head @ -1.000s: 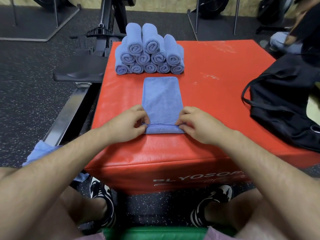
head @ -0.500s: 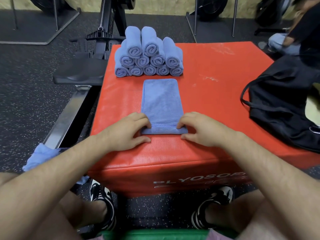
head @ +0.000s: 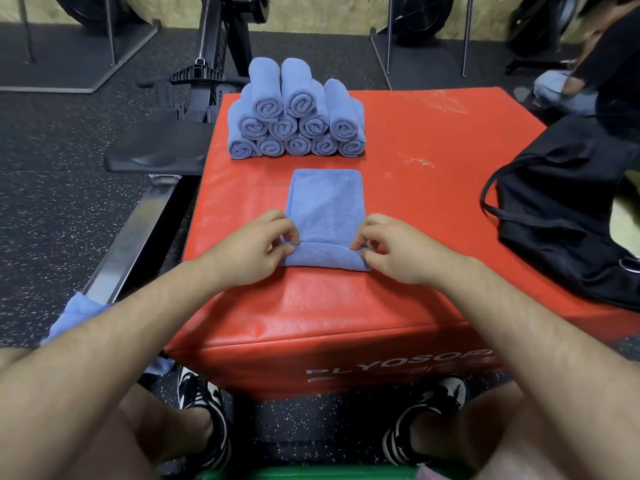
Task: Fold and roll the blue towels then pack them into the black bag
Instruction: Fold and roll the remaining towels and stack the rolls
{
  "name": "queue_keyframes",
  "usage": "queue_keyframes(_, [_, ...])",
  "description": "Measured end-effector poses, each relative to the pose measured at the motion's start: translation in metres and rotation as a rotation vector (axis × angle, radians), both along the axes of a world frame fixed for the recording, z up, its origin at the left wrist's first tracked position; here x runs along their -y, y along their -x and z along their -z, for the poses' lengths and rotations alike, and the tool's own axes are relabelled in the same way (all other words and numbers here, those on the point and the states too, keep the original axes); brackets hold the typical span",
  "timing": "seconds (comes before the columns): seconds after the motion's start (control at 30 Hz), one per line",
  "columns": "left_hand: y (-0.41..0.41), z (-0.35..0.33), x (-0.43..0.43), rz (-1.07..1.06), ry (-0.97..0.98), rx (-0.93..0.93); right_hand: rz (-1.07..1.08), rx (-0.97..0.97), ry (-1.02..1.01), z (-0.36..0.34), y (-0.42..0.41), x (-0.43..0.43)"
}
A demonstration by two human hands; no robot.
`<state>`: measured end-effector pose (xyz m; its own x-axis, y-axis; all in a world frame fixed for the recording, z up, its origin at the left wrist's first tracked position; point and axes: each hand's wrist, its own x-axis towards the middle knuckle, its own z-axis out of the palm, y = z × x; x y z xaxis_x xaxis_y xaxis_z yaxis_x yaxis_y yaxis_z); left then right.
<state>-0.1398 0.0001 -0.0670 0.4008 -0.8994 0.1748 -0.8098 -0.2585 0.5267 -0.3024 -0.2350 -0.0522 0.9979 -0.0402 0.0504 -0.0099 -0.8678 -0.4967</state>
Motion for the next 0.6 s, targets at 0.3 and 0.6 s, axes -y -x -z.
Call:
queue_keyframes(0.3, [-0.002, 0.0, 0.002, 0.128, 0.019, 0.278, -0.13, 0.089, 0.214, 0.0, 0.003, -0.001])
queue_keyframes(0.6, [-0.009, -0.005, 0.001, 0.033, -0.064, 0.03, -0.007, -0.043, 0.007, -0.011, 0.003, 0.001])
